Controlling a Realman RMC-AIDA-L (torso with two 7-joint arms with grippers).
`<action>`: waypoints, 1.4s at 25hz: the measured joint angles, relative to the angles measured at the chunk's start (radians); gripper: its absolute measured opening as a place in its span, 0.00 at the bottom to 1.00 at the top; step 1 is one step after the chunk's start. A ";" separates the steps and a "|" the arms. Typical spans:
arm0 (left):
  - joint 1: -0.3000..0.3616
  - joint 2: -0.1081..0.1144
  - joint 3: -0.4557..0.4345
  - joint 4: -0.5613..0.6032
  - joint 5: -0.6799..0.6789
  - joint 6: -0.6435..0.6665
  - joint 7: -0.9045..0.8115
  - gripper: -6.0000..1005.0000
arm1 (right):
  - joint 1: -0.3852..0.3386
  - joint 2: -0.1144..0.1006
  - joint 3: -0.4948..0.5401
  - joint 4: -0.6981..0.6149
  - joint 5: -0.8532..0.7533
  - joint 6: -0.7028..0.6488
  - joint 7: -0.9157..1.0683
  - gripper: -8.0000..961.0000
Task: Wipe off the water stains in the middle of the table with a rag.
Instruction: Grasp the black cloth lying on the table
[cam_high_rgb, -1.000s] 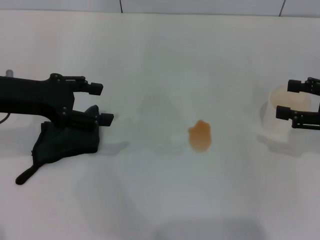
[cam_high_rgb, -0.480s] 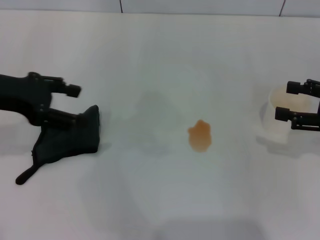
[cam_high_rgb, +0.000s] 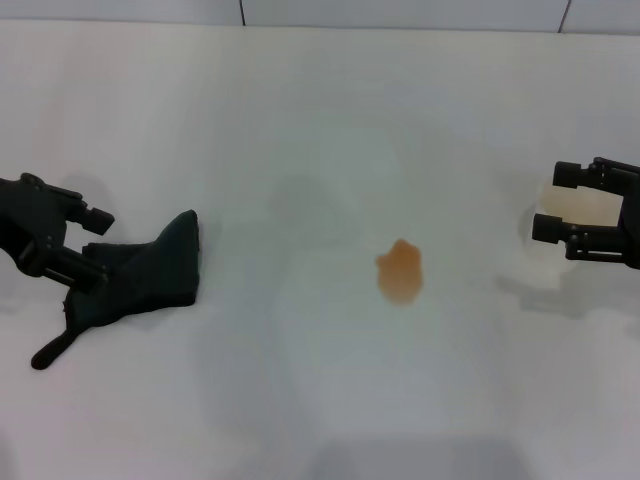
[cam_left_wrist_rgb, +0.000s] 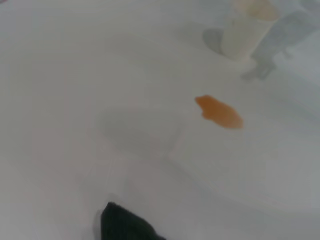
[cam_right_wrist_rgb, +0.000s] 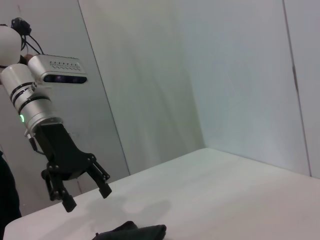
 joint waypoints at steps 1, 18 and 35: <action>0.000 0.000 0.000 0.000 0.003 -0.003 0.001 0.88 | 0.000 0.000 -0.001 0.000 0.001 0.000 0.000 0.89; 0.022 -0.004 -0.022 -0.042 0.139 -0.111 0.014 0.88 | 0.001 0.000 -0.039 0.002 0.028 0.007 -0.002 0.89; -0.022 -0.067 0.017 -0.161 0.166 -0.279 0.090 0.88 | 0.000 0.000 -0.042 0.001 0.028 -0.002 0.004 0.88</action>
